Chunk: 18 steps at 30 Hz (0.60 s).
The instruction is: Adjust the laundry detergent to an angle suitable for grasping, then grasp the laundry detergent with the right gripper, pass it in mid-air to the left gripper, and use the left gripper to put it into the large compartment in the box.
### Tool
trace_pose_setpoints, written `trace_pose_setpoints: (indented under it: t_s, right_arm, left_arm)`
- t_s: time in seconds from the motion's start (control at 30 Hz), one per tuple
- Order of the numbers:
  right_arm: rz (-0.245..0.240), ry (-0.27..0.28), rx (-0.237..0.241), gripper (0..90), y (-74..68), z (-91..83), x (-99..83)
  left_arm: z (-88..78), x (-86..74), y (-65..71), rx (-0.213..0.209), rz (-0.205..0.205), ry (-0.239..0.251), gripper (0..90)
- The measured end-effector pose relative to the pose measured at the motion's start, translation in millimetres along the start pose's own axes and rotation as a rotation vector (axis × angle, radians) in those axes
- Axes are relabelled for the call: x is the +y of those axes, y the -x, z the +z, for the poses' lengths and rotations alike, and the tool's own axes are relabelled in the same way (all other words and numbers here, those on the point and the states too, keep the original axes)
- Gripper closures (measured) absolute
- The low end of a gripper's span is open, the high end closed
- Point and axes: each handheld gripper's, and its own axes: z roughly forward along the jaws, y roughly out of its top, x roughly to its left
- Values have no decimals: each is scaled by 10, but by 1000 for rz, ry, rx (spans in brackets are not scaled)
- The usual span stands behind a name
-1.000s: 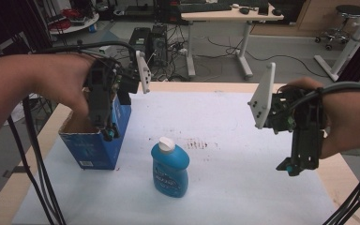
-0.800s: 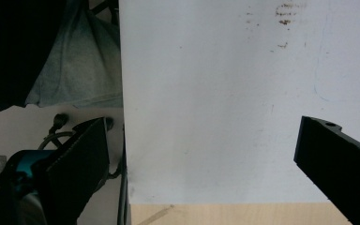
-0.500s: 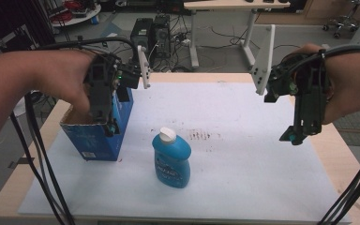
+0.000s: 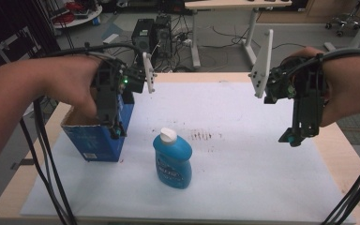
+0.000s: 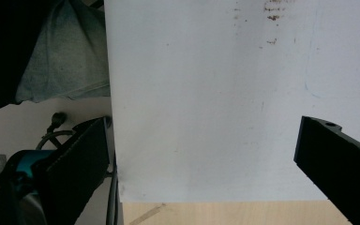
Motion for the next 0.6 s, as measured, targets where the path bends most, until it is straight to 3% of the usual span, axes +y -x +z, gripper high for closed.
trace_pose_setpoints:
  t_s: [0.33,0.5,0.6]
  right_arm:
    - [14,12,-18,29,-14,-32,-81]
    - [45,28,-39,29,5,-13,-124]
    - [68,59,-23,29,3,24,-143]
  left_arm:
    - [11,-28,-50,4,-5,16,17]
    - [26,-22,-92,6,10,17,17]
    - [42,-35,-127,3,7,18,17]
